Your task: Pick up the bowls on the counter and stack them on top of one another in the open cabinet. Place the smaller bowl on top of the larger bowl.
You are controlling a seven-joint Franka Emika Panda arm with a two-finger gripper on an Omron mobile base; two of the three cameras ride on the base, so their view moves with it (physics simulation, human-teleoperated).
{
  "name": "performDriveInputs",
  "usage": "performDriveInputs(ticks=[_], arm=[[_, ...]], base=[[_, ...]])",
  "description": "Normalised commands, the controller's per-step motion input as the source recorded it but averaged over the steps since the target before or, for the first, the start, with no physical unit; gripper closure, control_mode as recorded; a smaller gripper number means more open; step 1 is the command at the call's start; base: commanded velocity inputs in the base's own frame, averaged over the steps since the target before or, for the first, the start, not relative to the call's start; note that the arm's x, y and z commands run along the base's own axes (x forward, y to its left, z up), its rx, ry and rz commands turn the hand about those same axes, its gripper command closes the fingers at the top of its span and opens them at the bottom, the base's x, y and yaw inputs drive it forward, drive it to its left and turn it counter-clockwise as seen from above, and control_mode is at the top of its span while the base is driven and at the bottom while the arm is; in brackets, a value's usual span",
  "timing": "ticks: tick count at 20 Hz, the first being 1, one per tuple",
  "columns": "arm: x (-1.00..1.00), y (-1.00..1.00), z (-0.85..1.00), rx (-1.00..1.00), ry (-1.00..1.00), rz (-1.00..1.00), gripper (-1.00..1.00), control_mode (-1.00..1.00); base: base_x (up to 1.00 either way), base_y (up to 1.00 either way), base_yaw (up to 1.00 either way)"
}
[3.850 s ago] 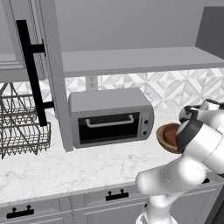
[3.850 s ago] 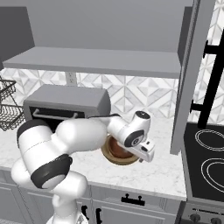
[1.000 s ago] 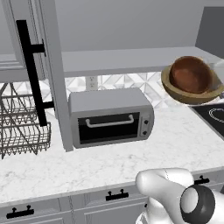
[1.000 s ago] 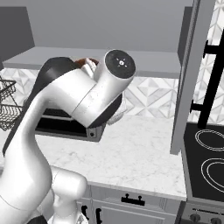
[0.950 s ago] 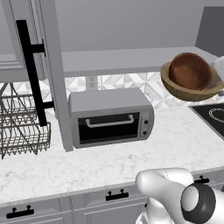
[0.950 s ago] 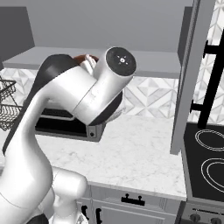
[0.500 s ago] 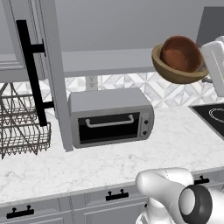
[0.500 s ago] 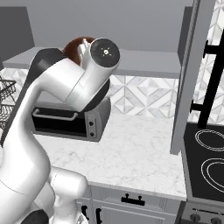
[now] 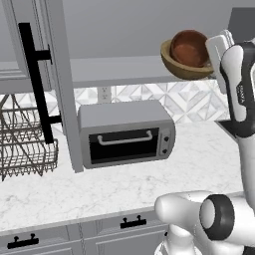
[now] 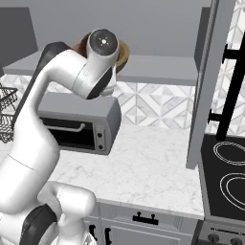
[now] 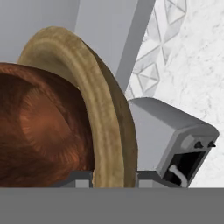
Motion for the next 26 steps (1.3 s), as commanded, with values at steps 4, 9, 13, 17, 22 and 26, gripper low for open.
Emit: performDriveInputs(ticks=[4,9,13,17,22,26], arm=[[0.94,0.12,0.05,0.0,0.22,-0.02,1.0,-1.0],[0.92,0.14,0.0,0.0,0.12,-0.02,1.0,-1.0],[0.82,0.11,0.0,0.0,0.03,-0.02,1.0,-1.0],[0.76,0.14,0.0,0.0,0.0,-0.03,-1.0,-1.0],[-0.07,0.01,-0.06,0.0,-0.06,-0.01,-1.0,-1.0],[-0.89,-0.19,-0.13,0.0,-0.27,0.0,-1.0,-1.0]], base=[[0.0,0.0,0.0],[0.0,0.0,0.0],[0.0,0.0,0.0],[0.0,0.0,0.0],[0.0,0.0,0.0],[0.0,0.0,0.0]])
